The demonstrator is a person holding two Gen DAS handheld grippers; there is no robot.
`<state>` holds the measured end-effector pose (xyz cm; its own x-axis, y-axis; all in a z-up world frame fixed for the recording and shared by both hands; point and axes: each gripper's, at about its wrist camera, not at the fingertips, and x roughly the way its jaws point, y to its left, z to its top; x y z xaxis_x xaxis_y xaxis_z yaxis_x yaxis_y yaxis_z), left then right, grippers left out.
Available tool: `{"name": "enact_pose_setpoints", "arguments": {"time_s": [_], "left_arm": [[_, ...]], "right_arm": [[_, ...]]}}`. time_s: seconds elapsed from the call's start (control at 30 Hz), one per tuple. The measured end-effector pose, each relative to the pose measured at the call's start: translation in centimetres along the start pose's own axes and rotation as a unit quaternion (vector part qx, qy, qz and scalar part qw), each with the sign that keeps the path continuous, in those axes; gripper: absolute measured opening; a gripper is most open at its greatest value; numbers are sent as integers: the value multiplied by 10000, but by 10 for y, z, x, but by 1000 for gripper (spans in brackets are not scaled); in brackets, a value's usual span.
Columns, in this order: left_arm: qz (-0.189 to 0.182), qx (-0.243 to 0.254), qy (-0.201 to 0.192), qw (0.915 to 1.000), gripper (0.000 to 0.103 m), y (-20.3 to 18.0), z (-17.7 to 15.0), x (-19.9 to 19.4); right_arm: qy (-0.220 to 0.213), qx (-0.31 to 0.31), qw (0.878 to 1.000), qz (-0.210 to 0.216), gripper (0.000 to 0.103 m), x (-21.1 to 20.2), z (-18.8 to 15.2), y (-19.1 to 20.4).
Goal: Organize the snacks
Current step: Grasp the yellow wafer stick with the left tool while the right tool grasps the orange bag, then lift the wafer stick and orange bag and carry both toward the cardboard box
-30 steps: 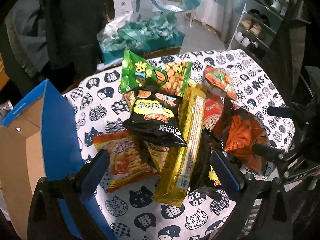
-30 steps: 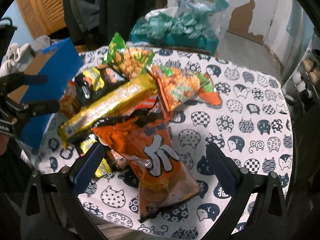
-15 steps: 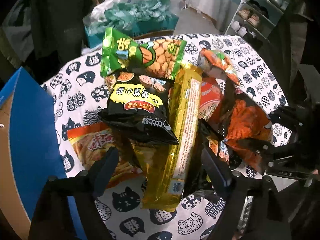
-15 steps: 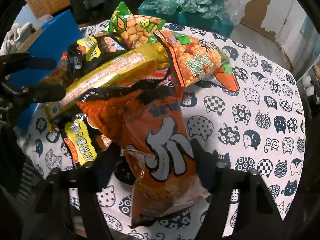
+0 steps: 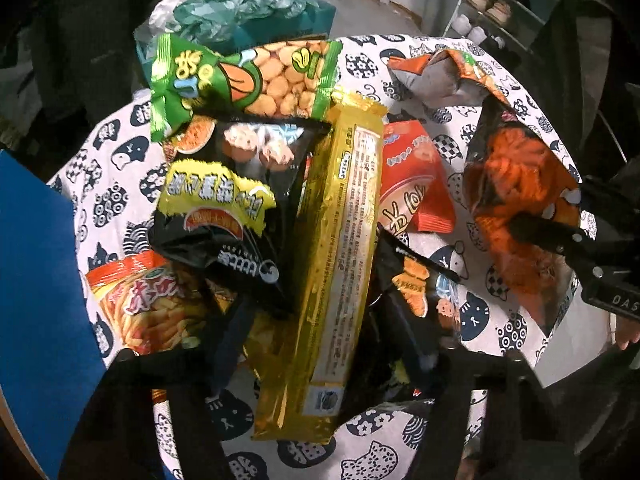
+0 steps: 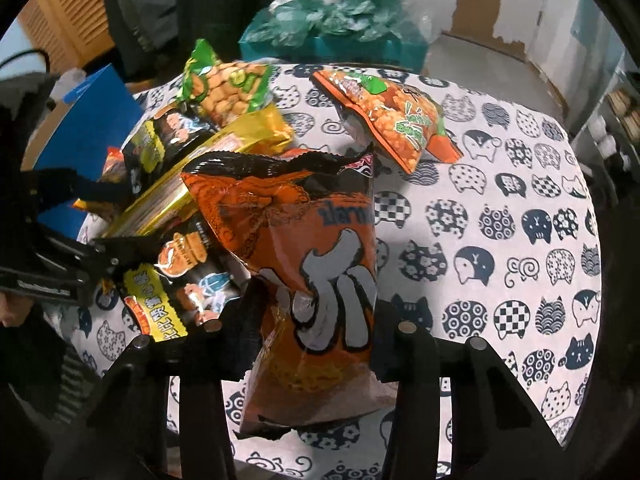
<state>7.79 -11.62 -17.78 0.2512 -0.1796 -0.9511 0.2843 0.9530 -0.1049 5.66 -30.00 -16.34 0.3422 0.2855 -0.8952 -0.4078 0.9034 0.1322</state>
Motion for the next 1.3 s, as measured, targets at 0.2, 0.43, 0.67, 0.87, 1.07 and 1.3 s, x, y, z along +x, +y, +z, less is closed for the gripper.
{"name": "enact_pose_setpoints", "arguments": {"time_s": [0.2, 0.43, 0.67, 0.87, 1.07, 1.3], "left_arm": [[22, 232, -7, 9997, 38, -6, -2, 4], [-6, 220, -145, 9997, 29, 1, -6, -10], [-42, 231, -428, 9988, 29, -5, -13, -38], [-143, 148, -666, 9976, 29, -7, -21, -65], [-248, 6, -959, 9951, 29, -3, -27, -94], [-225, -105, -1326, 9909, 29, 4, -28, -119]], "right_arm": [[-47, 85, 10000, 17, 43, -3, 3, -4], [-133, 112, 9998, -12, 39, -11, 6, -2], [-301, 120, 9995, -9, 36, -25, 10, 2], [-424, 108, 9990, -19, 35, -33, 11, 6], [-586, 164, 9980, 146, 35, -48, 11, 11], [-767, 137, 9968, 186, 35, -64, 13, 21]]}}
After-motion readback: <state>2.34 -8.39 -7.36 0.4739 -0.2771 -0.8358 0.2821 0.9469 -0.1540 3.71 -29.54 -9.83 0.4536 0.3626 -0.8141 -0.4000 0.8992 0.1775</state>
